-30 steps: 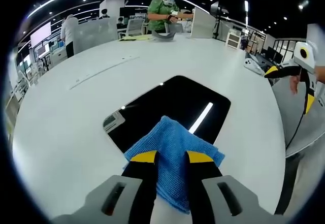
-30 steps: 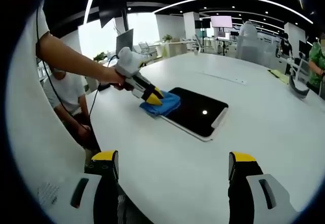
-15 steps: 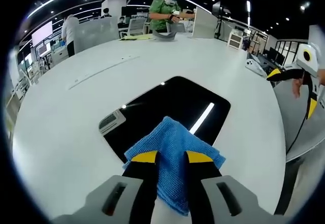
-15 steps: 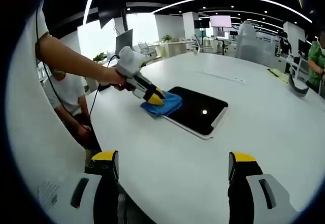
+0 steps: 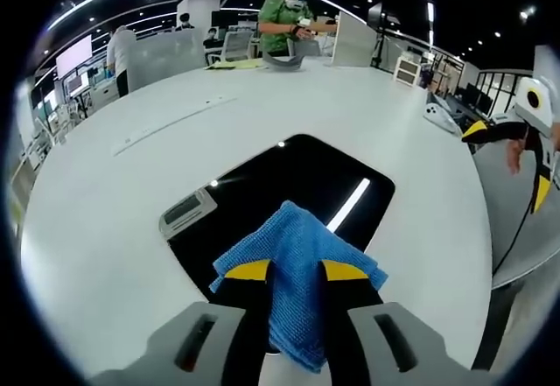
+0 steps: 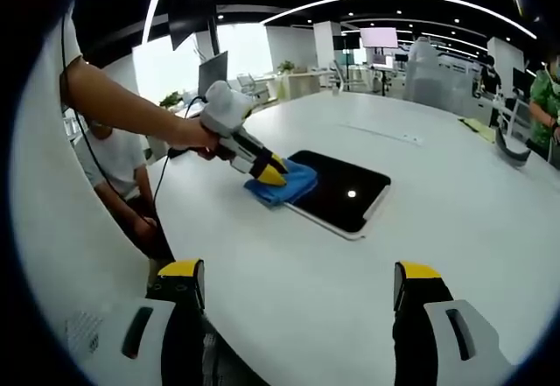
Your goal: Wipe the mirror surface with the cleaning cloth until all visible marks leave the cleaned area.
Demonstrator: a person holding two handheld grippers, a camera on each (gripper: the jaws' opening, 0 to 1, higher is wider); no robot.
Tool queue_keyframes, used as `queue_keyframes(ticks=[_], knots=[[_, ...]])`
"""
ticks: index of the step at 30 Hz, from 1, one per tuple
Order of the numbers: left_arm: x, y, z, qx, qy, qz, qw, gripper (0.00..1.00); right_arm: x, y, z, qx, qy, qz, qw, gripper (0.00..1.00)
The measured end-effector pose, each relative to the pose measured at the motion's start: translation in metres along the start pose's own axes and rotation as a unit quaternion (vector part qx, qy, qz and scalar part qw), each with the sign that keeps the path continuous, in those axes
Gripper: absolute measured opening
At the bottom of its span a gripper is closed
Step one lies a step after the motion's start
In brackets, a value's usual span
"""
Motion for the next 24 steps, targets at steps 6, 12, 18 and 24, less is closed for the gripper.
queue_keyframes(ticks=[6,12,18,24], knots=[[0.002,0.004,-0.003,0.006,-0.002,0.000,1.0000,0.19,-0.001,-0.002,-0.001,-0.002,0.000,0.000,1.0000,0.89],[0.004,0.008,-0.008,0.011,-0.001,0.000,0.9999,0.19,-0.001,-0.003,-0.002,-0.004,0.000,0.000,1.0000,0.89],[0.006,0.010,-0.011,0.013,-0.002,0.000,0.9999,0.19,-0.001,-0.004,-0.001,-0.004,0.000,-0.001,1.0000,0.89],[0.007,0.013,-0.014,0.011,-0.002,0.001,0.9999,0.19,-0.001,-0.006,-0.001,-0.005,0.001,-0.002,1.0000,0.89]])
Point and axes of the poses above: the point that each gripper's makers call its tool centre point, and the gripper's own axes: y roughly forward along the fingers, z roughly to its left, x roughly out of its top, the point moved 4 cm from there along -y, roughly backward along the fingers, and after that the axes turned 10 degrees about -z, right-handed, at the moved point
